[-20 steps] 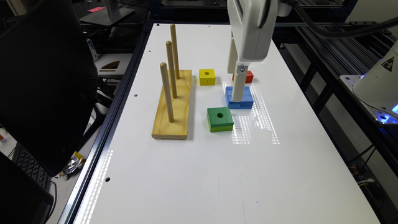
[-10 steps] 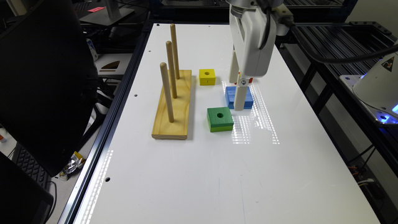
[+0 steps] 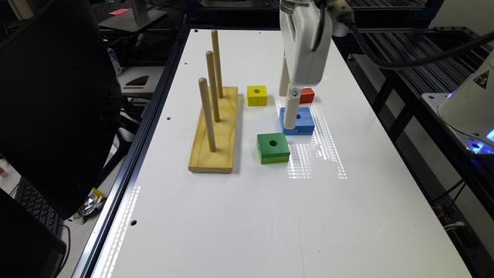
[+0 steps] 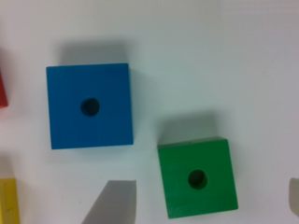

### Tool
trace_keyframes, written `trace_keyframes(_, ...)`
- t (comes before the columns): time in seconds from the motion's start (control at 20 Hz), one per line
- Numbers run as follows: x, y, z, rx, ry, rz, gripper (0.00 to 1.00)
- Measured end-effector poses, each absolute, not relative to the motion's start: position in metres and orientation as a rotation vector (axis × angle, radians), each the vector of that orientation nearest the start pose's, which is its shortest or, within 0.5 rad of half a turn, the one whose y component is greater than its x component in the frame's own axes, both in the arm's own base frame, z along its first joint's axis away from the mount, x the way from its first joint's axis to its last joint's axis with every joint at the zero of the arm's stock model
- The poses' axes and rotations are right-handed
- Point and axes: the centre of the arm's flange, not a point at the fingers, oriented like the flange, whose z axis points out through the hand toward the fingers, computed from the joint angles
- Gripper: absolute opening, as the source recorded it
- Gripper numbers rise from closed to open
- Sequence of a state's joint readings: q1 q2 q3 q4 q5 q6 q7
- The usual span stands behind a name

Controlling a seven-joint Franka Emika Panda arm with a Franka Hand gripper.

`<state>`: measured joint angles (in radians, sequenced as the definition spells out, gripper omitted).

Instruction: Pick up green block.

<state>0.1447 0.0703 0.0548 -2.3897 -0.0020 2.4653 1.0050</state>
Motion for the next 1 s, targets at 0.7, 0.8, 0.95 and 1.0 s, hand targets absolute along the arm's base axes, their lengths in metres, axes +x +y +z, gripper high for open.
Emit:
trace_keyframes(0.7,0.494,0.100,0.248,-2.880,1.223,-0.006,1.00)
trace_keyframes(0.8,0.495,0.101,0.242,-2.878,1.221,-0.010,1.00)
trace_keyframes(0.95,0.496,0.102,0.243,-2.877,1.216,-0.015,1.00)
trace_keyframes(1.0,0.497,0.103,0.243,-2.876,1.215,-0.017,1.00)
